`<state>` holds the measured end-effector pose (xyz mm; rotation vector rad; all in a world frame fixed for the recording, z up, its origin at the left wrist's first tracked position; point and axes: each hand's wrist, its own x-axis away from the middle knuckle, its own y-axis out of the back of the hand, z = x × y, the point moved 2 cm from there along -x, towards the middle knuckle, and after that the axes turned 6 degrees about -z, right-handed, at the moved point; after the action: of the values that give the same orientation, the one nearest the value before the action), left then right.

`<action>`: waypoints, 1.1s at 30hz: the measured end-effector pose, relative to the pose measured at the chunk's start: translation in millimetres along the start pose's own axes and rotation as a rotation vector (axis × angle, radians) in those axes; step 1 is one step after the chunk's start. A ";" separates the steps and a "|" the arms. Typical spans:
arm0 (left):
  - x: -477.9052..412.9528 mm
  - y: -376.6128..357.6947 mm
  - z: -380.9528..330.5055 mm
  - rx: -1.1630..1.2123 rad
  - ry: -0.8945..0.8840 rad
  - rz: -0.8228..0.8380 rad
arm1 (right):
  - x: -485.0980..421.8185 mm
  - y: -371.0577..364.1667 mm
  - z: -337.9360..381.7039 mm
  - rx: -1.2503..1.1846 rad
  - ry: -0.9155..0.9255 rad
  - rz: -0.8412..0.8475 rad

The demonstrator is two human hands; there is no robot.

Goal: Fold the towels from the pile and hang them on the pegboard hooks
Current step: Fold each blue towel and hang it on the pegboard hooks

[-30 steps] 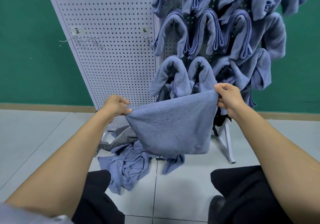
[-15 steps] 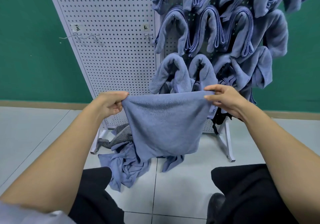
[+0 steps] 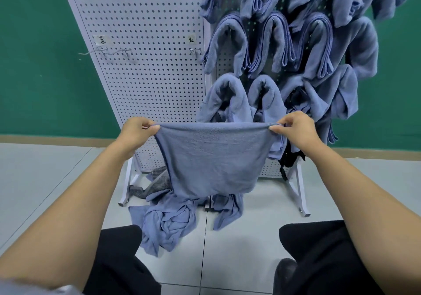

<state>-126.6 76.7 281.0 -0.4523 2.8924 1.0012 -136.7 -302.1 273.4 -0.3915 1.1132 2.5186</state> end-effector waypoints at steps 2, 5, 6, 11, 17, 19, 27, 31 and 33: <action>-2.1 3.8 4.1 0.257 0.118 0.078 | 0.8 1.6 -2.6 -0.280 -0.146 0.025; -6.0 5.3 11.9 0.719 0.380 0.160 | 3.3 -1.7 -3.5 -0.605 -0.365 0.136; -6.2 3.6 14.9 0.775 0.466 0.157 | 3.6 -4.5 -3.1 -0.666 -0.433 0.165; -4.4 -14.1 6.6 0.901 0.616 0.143 | 2.5 -14.1 10.1 -0.827 -0.723 0.213; 19.5 -47.2 -42.8 0.730 0.374 0.086 | 10.3 -33.6 57.8 -0.868 -0.624 0.268; 29.4 -61.6 -57.2 0.637 0.280 0.114 | 18.0 -42.2 77.3 -0.842 -0.523 0.291; 52.1 -73.2 -81.7 0.605 0.132 0.126 | 29.6 -54.7 101.6 -0.744 -0.352 0.272; 55.8 -74.2 -85.5 0.625 0.096 0.164 | 33.6 -56.9 101.6 -0.819 -0.322 0.271; 56.5 -72.8 -87.2 0.616 0.056 0.184 | 32.6 -54.6 100.4 -0.866 -0.314 0.314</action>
<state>-155.2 -45.6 298.5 -0.1742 3.1126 0.0687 -153.2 -185.7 290.5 -0.0091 -0.0889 3.0888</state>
